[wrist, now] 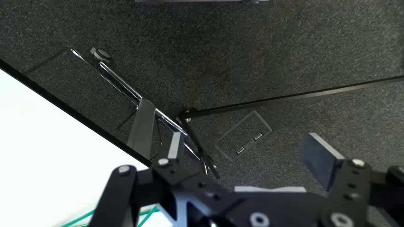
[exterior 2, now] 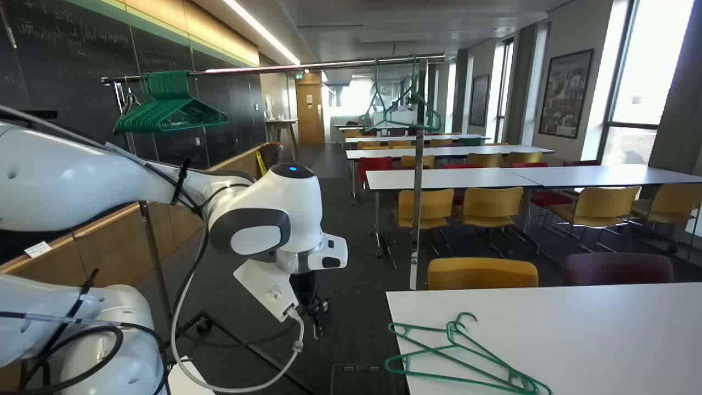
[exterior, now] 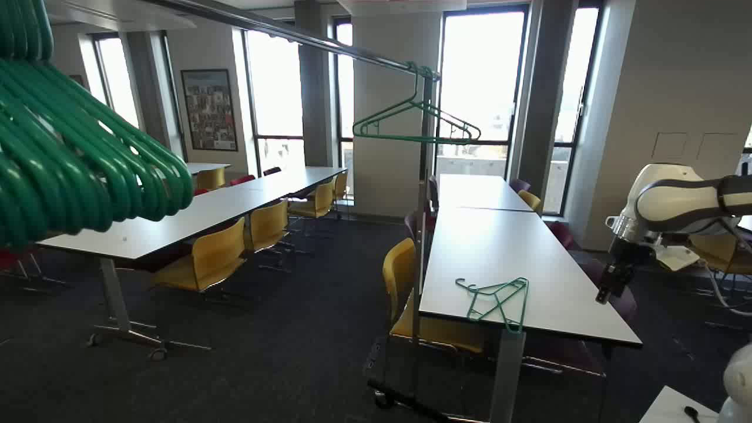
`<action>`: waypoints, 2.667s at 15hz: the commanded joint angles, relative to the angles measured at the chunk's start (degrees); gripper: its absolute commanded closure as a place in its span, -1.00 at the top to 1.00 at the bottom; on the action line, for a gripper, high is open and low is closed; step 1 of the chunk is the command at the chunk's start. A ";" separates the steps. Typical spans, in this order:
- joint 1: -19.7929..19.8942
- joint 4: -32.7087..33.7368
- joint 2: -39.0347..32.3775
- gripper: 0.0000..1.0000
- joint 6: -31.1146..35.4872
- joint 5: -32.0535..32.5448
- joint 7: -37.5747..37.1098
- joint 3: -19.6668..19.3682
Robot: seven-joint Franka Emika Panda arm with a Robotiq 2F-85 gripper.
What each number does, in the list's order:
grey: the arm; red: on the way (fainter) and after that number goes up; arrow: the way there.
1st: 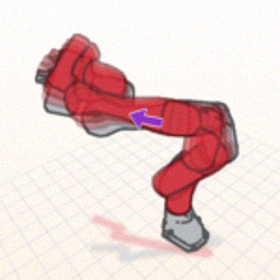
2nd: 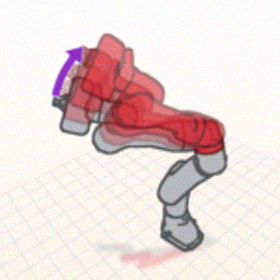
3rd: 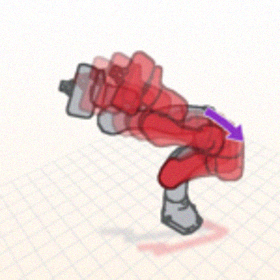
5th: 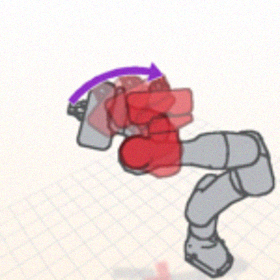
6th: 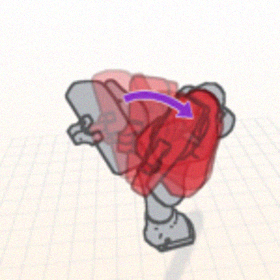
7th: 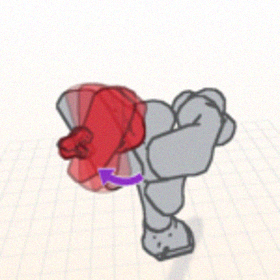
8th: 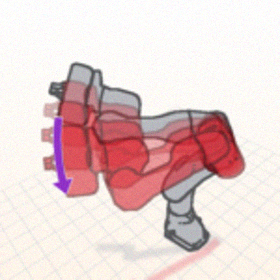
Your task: Put one hanger from the rail on the table.
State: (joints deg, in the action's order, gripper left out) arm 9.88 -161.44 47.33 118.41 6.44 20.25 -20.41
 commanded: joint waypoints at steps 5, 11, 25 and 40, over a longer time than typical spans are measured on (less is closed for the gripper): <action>-5.08 2.09 2.24 1.00 4.34 -7.57 5.39 -0.87; -12.60 6.09 4.83 1.00 10.19 -14.12 10.25 -0.58; -18.22 6.71 6.21 1.00 19.15 -14.17 12.57 -0.19; -43.61 20.22 -6.73 1.00 49.13 -20.77 16.11 -12.68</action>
State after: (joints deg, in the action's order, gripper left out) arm -26.47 -145.29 42.99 163.31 -11.83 33.16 -28.79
